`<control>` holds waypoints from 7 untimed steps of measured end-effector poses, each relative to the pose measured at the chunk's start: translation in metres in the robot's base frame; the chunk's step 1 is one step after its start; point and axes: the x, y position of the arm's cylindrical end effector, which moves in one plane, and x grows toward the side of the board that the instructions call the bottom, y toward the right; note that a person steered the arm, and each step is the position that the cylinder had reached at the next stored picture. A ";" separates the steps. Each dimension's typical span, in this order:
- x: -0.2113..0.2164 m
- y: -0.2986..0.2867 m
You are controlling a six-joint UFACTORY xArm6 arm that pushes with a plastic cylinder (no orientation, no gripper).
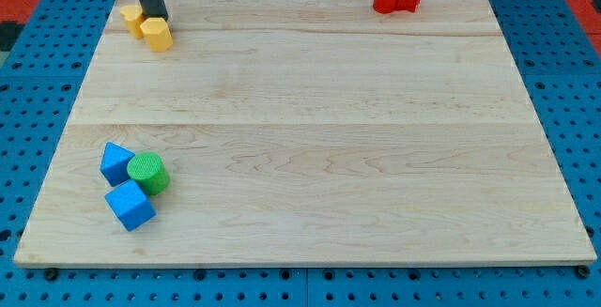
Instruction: Push the yellow hexagon towards the top of the blue triangle
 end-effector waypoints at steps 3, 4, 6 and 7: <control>0.054 0.010; 0.080 0.030; 0.134 0.057; 0.168 0.057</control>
